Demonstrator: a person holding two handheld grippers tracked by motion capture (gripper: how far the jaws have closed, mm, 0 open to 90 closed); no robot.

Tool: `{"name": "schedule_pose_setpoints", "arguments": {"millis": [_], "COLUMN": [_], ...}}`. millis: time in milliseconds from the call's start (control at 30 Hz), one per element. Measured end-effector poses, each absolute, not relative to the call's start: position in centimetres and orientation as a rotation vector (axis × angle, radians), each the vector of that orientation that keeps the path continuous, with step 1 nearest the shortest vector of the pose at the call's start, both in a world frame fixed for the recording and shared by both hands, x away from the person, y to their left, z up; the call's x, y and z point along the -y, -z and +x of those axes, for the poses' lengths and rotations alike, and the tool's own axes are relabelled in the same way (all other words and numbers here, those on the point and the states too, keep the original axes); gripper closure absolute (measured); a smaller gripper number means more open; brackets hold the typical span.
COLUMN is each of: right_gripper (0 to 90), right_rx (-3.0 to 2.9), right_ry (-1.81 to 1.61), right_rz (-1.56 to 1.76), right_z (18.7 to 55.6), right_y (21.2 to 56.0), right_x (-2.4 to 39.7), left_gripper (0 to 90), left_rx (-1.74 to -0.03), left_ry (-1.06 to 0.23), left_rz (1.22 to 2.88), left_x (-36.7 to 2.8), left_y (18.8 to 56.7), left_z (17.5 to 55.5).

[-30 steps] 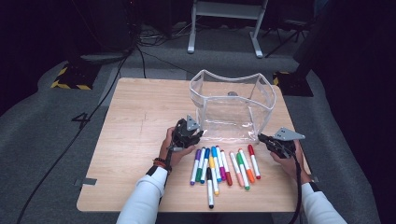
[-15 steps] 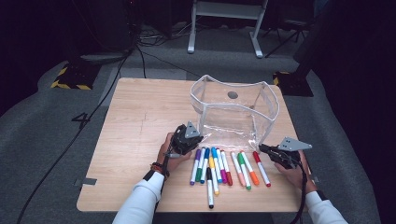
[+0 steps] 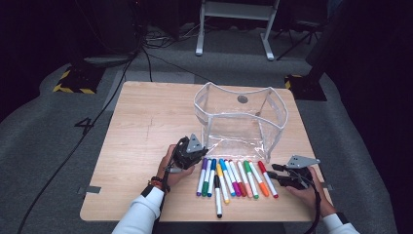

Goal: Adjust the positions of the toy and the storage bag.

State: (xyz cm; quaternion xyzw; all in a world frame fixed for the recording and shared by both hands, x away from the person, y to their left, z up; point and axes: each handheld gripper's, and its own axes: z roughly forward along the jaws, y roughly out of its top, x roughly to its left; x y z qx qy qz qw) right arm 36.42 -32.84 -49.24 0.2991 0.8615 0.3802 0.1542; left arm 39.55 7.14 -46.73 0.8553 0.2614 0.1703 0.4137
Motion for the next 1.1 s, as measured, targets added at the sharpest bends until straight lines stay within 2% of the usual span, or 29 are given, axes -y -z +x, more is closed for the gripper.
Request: {"name": "schedule_pose_setpoints", "arguments": {"millis": [33, 100, 167, 267, 300, 333, 367, 400, 700, 1000, 1100], "right_gripper": [59.3, 59.1, 59.5, 58.5, 58.4, 58.4, 58.0, 57.1, 54.4, 53.0, 53.2], "right_rx": [-2.469, -2.472, -2.478, -2.501, -2.503, -2.503, -2.507, -2.496, -2.504, -2.510, -2.528], "right_ry": [-1.090, -1.096, -1.099, -1.102, -1.096, -1.096, -1.092, -1.088, -1.148, -1.171, -1.145], "right_rz": [0.857, 0.861, 0.864, 0.844, 0.836, 0.836, 0.836, 0.850, 0.831, 0.841, 0.835], "right_z": [36.4, 36.3, 36.3, 36.2, 36.2, 36.2, 36.2, 36.2, 36.1, 36.2, 36.3], "right_y": [49.2, 49.2, 49.2, 49.2, 49.2, 49.2, 49.2, 49.2, 48.8, 48.6, 49.0], "right_x": [32.8, 32.5, 32.3, 31.6, 31.5, 31.5, 31.4, 31.4, 30.8, 30.5, 30.3], "left_gripper": [85.3, 75.7, 72.9, 49.5, 45.1, 45.1, 39.9, 26.9, 16.7, 16.2, 15.8], "left_rx": [-0.657, -0.656, -0.642, -0.678, -0.678, -0.694, -0.706, -0.727, -0.718, -0.745, -0.757], "left_ry": [-0.428, -0.419, -0.398, -0.423, -0.423, -0.425, -0.420, -0.441, -0.382, -0.318, -0.293], "left_rz": [2.150, 2.164, 2.163, 2.164, 2.164, 2.168, 2.169, 2.180, 2.214, 2.320, 2.302], "left_x": [-7.1, -7.4, -7.7, -8.6, -8.6, -9.0, -9.2, -9.7, -12.3, -14.2, -14.6], "left_y": [46.7, 46.7, 46.6, 46.3, 46.3, 46.3, 46.4, 46.6, 47.6, 50.0, 50.1], "left_z": [39.5, 39.4, 39.1, 38.4, 38.4, 38.1, 37.9, 37.4, 34.8, 32.1, 31.9]}}
